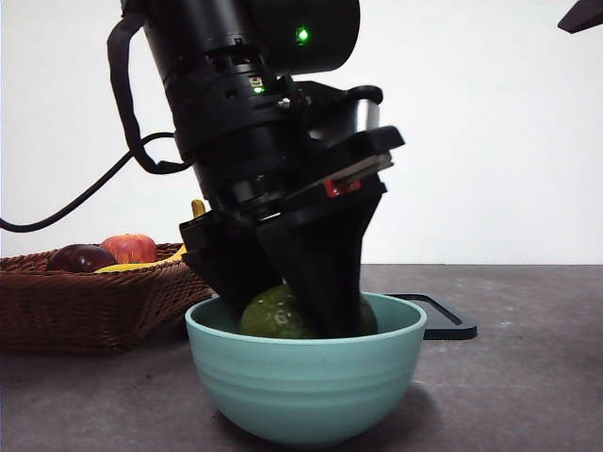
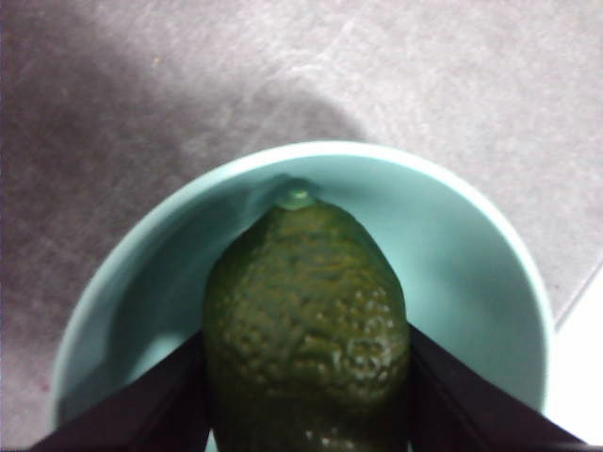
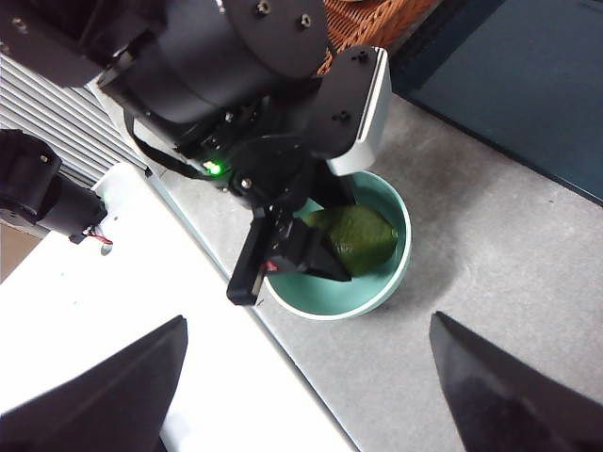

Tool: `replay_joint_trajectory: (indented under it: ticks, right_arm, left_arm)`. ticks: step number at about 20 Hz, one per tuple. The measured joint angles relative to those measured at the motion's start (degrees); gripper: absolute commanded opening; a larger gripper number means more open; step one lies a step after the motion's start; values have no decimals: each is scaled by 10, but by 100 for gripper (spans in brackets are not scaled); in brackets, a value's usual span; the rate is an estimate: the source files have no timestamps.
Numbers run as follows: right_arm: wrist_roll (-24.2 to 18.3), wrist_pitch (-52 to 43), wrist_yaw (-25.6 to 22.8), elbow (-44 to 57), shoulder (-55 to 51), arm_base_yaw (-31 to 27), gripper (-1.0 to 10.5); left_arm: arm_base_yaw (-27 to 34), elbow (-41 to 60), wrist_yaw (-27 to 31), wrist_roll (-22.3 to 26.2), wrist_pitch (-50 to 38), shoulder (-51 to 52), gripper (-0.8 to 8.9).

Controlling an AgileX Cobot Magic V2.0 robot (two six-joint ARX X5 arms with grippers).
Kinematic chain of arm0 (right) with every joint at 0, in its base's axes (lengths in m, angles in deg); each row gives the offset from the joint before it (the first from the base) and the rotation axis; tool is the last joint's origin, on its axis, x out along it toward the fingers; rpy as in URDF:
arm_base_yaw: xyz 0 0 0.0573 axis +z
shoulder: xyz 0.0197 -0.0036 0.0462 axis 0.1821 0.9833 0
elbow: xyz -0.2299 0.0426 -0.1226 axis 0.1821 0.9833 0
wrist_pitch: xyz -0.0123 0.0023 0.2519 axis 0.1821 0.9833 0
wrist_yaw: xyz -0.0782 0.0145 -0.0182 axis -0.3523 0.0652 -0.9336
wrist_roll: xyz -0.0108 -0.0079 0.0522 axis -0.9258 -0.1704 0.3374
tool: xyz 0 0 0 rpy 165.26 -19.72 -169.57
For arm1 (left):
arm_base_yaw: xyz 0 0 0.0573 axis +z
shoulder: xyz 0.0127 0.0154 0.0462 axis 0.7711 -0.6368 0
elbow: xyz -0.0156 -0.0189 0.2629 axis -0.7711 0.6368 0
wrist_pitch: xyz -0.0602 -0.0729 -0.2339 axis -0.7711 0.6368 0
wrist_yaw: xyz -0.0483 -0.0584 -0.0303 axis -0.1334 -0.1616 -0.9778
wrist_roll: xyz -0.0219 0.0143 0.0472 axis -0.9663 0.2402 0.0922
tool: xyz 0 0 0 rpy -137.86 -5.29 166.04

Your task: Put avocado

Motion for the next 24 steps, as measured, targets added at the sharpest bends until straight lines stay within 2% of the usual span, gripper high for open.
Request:
replay_joint_trajectory:
  ticks: [3, 9, 16, 20, 24]
  right_arm:
    - [0, 0, 0, 0, 0, 0, 413]
    - [0, 0, 0, 0, 0, 0, 413]
    - [0, 0, 0, 0, 0, 0, 413]
    - [0, 0, 0, 0, 0, 0, 413]
    - [0, 0, 0, 0, 0, 0, 413]
  left_arm:
    - [-3, 0, 0, 0, 0, 0, 389]
    - [-5, -3, 0, 0, 14, 0, 388]
    - [2, -66, 0, 0, 40, 44, 388]
    - [44, -78, 0, -1, 36, 115, 388]
    - [135, -78, 0, -13, 45, 177, 388]
